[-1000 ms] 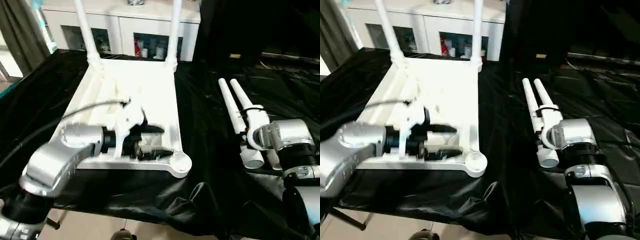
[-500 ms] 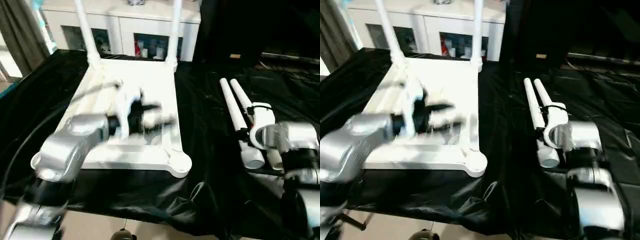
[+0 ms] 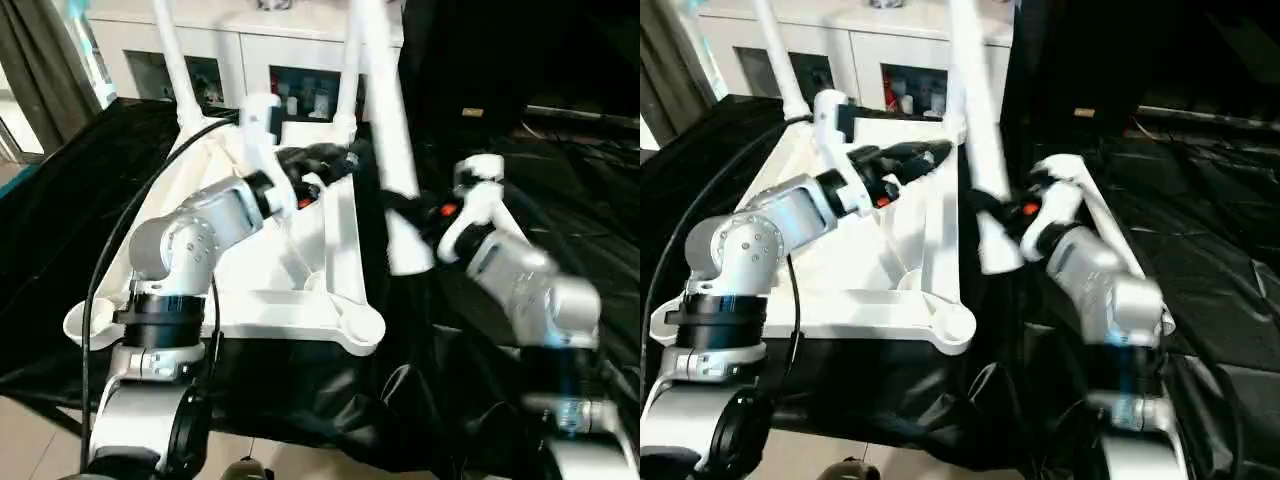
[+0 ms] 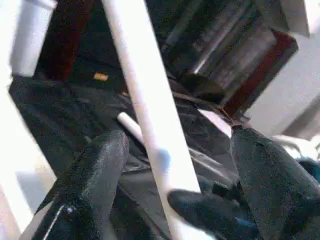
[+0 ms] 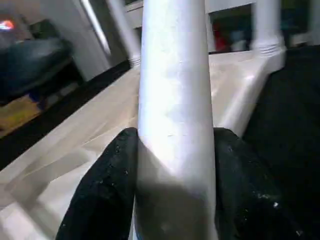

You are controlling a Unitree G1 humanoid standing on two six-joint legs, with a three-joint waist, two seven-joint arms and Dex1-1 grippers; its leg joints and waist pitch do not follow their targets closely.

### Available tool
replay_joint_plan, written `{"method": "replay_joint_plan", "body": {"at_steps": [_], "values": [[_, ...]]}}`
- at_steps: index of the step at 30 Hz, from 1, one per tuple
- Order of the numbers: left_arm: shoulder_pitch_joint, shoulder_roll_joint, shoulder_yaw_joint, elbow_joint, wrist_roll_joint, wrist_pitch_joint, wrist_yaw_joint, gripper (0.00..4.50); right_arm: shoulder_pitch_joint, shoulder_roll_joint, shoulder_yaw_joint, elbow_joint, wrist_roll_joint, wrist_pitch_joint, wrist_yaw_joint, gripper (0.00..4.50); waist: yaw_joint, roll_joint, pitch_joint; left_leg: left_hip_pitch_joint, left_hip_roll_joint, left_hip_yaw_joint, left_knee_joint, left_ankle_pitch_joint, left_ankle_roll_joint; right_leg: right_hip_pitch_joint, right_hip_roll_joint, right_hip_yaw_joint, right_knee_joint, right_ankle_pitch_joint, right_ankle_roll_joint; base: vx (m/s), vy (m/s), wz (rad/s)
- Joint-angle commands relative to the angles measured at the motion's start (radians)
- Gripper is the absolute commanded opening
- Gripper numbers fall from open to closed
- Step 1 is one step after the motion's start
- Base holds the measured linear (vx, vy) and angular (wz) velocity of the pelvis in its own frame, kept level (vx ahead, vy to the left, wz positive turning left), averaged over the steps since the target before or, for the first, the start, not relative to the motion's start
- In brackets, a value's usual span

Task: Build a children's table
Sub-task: Pick table leg

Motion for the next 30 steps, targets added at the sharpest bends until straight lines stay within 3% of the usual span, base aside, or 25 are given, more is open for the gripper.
{"method": "replay_joint_plan", "body": {"at_steps": [1, 4, 8, 11, 14, 16, 18, 22, 30], "values": [[-0.031, -0.016, 0.014, 0.017, -0.023, 0.015, 0.015, 3.73, 0.001, 0.012, 0.030, -0.040, 0.019, -0.030, 0.021, 1.84, 0.004, 0.001, -0.079, 0.018, 0.023, -0.008, -0.064, -0.176, -0.009, 0.055, -0.052, 0.036, -0.074, -0.118, -0.171, 0.000, 0.000, 0.00], [-0.032, -0.057, 0.001, 0.056, -0.017, 0.000, 0.040, 3.73, 0.024, 0.030, 0.076, -0.077, 0.019, -0.049, 0.045, 1.83, 0.010, 0.002, -0.078, 0.018, 0.025, -0.009, -0.065, -0.178, -0.012, 0.052, -0.052, 0.038, -0.075, -0.110, -0.169, 0.000, 0.000, 0.00], [-0.046, -0.081, 0.015, 0.104, -0.005, -0.032, 0.072, 3.73, 0.032, 0.036, 0.096, -0.094, 0.023, -0.056, 0.061, 1.83, 0.014, -0.007, -0.077, 0.013, 0.024, -0.010, -0.067, -0.172, -0.008, 0.056, -0.053, 0.038, -0.076, -0.117, -0.144, 0.000, 0.000, 0.00], [-0.056, -0.089, 0.030, 0.112, -0.013, -0.034, 0.074, 3.73, 0.033, 0.039, 0.113, -0.094, 0.021, -0.066, 0.072, 1.83, 0.014, -0.006, -0.077, 0.013, 0.024, -0.010, -0.067, -0.174, -0.009, 0.055, -0.054, 0.039, -0.078, -0.126, -0.143, 0.000, 0.000, 0.00], [-0.053, -0.085, 0.030, 0.104, -0.008, -0.028, 0.073, 3.73, 0.025, 0.046, 0.133, -0.084, 0.019, -0.078, 0.078, 1.83, 0.015, -0.015, -0.075, 0.012, 0.026, -0.010, -0.068, -0.164, -0.006, 0.054, -0.057, 0.038, -0.076, -0.133, -0.141, 0.000, 0.000, 0.00], [-0.046, -0.082, 0.031, 0.094, -0.012, -0.026, 0.078, 3.37, 0.023, 0.048, 0.142, -0.078, 0.013, -0.083, 0.077, 1.83, 0.013, -0.020, -0.074, 0.012, 0.025, -0.008, -0.068, -0.160, -0.003, 0.054, -0.057, 0.038, -0.078, -0.137, -0.137, 0.000, 0.000, 0.00], [-0.043, -0.082, 0.032, 0.089, -0.016, -0.026, 0.082, 3.37, 0.023, 0.047, 0.145, -0.076, 0.010, -0.085, 0.077, 1.83, 0.014, -0.015, -0.074, 0.012, 0.025, -0.009, -0.068, -0.158, -0.002, 0.053, -0.057, 0.039, -0.077, -0.139, -0.137, 0.000, 0.000, 0.00], [-0.038, -0.080, 0.032, 0.081, -0.020, -0.029, 0.093, 2.91, 0.021, 0.046, 0.149, -0.069, 0.006, -0.089, 0.074, 1.83, 0.013, -0.017, -0.073, 0.013, 0.026, -0.009, -0.069, -0.164, -0.005, 0.052, -0.056, 0.039, -0.078, -0.142, -0.135, 0.000, 0.000, 0.00], [-0.023, -0.100, 0.037, 0.071, 0.025, -0.074, 0.164, 2.11, 0.017, 0.027, 0.223, -0.038, -0.098, -0.137, 0.023, 1.83, 0.012, -0.019, -0.072, 0.013, 0.026, -0.009, -0.071, -0.171, -0.018, 0.052, -0.057, 0.040, -0.080, -0.159, -0.113, 0.000, 0.000, 0.00]]}}
